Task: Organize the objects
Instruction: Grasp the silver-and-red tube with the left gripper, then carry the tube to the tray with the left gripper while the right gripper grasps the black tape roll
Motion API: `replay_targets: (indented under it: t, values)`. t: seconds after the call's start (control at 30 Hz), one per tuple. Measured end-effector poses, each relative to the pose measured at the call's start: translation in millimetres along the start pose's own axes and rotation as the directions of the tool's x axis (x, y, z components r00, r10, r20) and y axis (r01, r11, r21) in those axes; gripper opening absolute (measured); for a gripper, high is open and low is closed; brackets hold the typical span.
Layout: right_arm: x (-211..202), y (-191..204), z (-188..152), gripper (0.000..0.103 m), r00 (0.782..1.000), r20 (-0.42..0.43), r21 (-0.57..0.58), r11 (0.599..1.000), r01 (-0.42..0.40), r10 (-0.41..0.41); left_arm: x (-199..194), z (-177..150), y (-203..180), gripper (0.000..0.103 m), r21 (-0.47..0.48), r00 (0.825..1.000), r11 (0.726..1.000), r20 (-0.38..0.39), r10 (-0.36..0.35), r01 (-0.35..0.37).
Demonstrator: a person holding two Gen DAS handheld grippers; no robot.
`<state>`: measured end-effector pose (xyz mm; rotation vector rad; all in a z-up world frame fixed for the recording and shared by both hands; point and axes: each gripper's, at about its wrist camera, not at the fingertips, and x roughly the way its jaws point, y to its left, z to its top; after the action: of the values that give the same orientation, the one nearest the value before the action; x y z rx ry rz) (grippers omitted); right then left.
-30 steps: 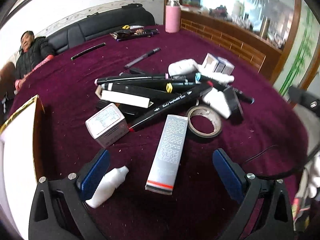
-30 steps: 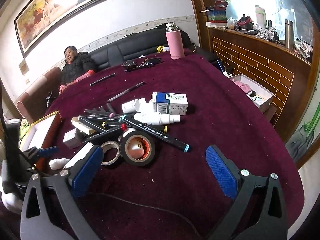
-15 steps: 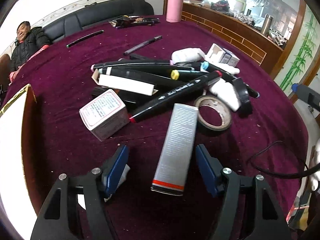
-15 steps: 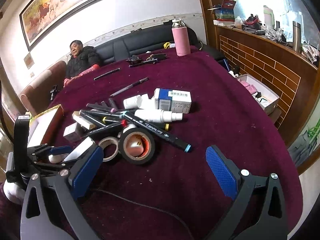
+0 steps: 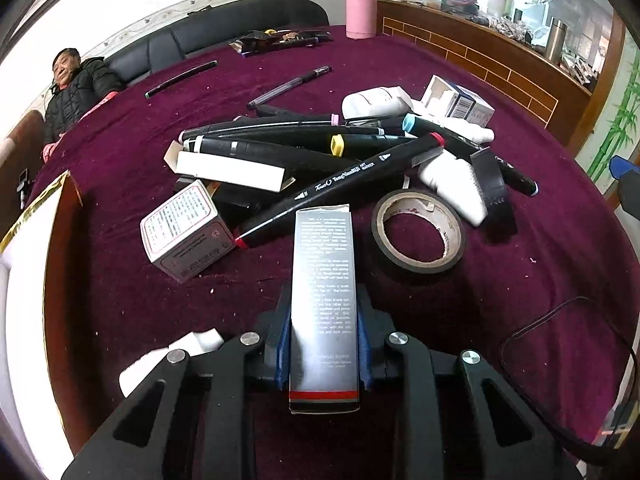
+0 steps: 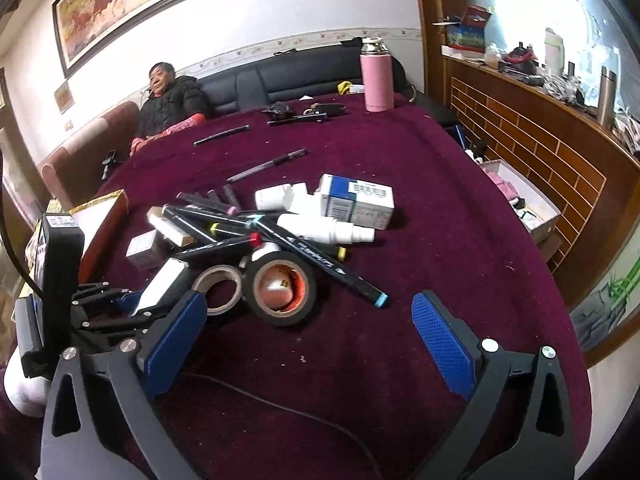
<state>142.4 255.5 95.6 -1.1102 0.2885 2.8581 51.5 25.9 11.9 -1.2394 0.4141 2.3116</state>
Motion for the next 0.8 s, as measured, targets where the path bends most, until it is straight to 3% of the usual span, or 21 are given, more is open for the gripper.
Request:
replay_targets:
  t: [0.37,0.53,0.6,0.8]
  values:
    - [18,26,3,0.103,0.998,-0.048,-0.119,0.992,-0.052,0.047,-36,-16,19,0.023,-0.070,0.999,0.998,0.037,-0.003,0.005]
    - [40,49,7,0.092,0.996,-0.086,-0.211,0.976,-0.051,0.033,-48,-26,34,0.023,-0.104,0.999,0.995,0.045,-0.001,0.006]
    - [53,56,9,0.073,0.994,-0.107,-0.240,0.970,-0.029,0.004,-51,-29,38,0.023,-0.117,0.999,0.993,0.049,-0.012,0.018]
    - [86,63,4,0.034,0.977,-0.186,-0.282,0.958,0.046,-0.102,-60,-36,45,0.023,-0.130,0.998,0.991,0.064,-0.019,0.027]
